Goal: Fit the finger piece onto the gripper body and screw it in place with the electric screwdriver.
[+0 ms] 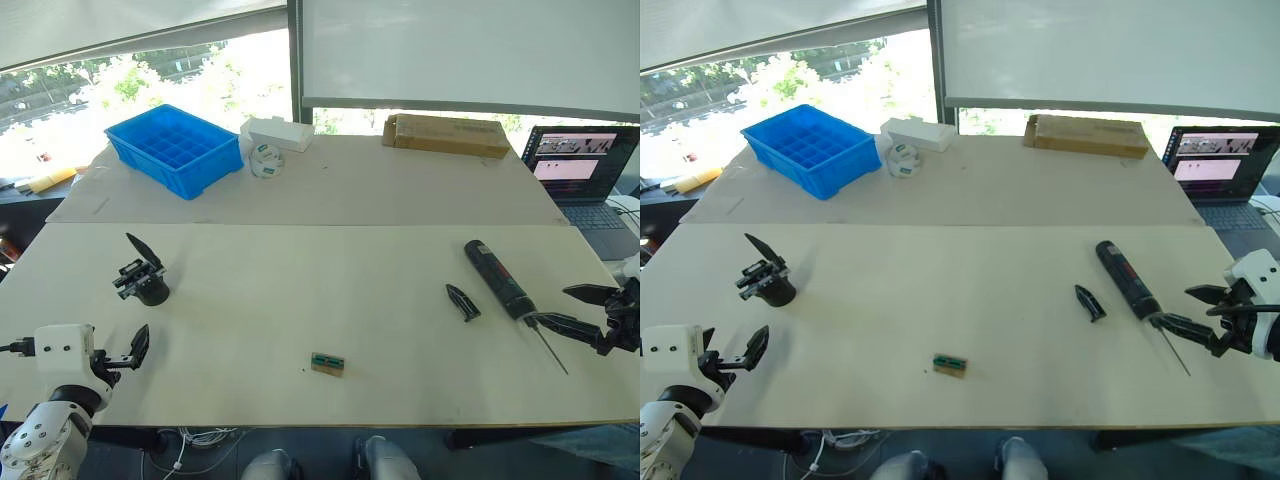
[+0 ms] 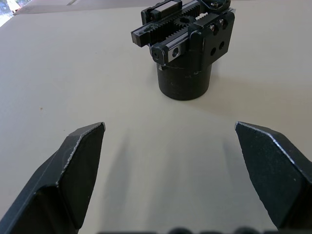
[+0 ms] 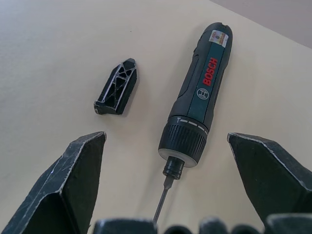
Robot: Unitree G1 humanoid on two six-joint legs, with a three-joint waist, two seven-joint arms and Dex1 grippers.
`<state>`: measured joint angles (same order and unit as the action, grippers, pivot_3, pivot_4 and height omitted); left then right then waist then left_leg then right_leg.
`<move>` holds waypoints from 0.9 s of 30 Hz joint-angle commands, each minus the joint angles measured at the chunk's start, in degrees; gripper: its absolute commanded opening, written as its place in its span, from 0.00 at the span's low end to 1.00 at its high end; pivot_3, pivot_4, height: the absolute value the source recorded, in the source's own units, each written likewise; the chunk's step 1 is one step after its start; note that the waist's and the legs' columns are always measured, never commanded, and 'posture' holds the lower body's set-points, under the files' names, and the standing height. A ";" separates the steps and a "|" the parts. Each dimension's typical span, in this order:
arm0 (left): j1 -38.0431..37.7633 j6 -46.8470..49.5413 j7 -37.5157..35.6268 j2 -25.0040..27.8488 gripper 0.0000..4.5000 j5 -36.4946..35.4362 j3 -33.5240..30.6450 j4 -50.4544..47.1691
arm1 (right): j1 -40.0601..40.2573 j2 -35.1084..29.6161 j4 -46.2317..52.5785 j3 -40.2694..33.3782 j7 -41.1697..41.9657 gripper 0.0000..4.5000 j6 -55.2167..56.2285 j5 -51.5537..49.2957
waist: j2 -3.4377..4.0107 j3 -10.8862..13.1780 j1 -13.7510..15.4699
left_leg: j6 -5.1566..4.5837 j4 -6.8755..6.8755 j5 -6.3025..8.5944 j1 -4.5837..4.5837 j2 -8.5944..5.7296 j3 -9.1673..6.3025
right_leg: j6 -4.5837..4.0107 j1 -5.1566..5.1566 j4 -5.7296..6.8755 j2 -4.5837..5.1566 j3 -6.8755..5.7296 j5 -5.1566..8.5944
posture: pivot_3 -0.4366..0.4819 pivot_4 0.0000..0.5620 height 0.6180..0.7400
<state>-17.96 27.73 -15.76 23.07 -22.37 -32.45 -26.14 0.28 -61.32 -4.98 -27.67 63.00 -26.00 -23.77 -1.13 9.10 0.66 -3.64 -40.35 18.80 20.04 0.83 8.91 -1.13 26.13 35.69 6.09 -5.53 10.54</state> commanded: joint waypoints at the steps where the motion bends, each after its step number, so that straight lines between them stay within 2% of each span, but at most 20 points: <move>1: 1.06 -1.84 -0.80 1.53 1.00 0.83 -0.39 1.60 | -1.35 -0.54 3.03 -1.00 -0.57 0.98 1.41 -0.10 | 0.00 0.00 -0.01 | 0.00 0.00 0.00 0.00 0.00 0.00 | 0.00 0.00 0.00 0.00 0.00 0.00 | 0.48 0.27 0.98; 8: 5.76 -4.58 -4.42 4.89 1.00 1.97 0.98 10.29 | -5.48 1.31 13.54 1.97 -1.49 0.98 1.14 -2.43 | 0.01 -0.01 -0.08 | 0.09 0.01 -0.05 -0.06 0.01 0.01 | 0.00 0.02 0.07 -0.02 0.00 0.00 | 0.48 0.27 0.98; 13: 9.05 -7.13 -6.60 6.66 1.00 2.95 2.16 16.23 | -7.94 2.35 25.71 4.39 -1.33 0.98 -7.59 -12.00 | 0.01 0.00 0.03 | 0.08 0.01 -0.04 -0.03 0.01 0.00 | -0.03 0.04 0.07 0.07 -0.09 -0.02 | 0.48 0.27 0.98; 21: 14.93 -10.97 -8.77 8.75 1.00 4.90 4.73 23.98 | -9.63 3.93 35.05 8.62 -3.54 0.98 -12.67 -18.58 | -0.07 0.01 0.06 | 0.08 0.00 -0.02 0.03 -0.01 -0.11 | -0.06 0.04 0.02 0.22 -0.25 -0.04 | 0.48 0.27 0.98; 27: 19.46 -13.13 -8.79 9.24 1.00 6.26 6.84 28.66 | -9.39 5.24 36.90 10.08 -6.38 0.98 -12.65 -18.14 | -0.08 0.00 0.05 | 0.09 -0.02 -0.02 0.06 -0.01 -0.13 | -0.07 0.04 0.03 0.23 -0.34 -0.06 | 0.48 0.27 0.98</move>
<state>0.66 16.20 -24.38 31.34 -16.61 -25.55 2.45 -8.46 -56.09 30.63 -16.56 57.23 -39.24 -41.75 -1.22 9.10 0.70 -3.55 -40.38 18.79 20.10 0.81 8.79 -1.19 26.16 35.73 6.32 -5.87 10.48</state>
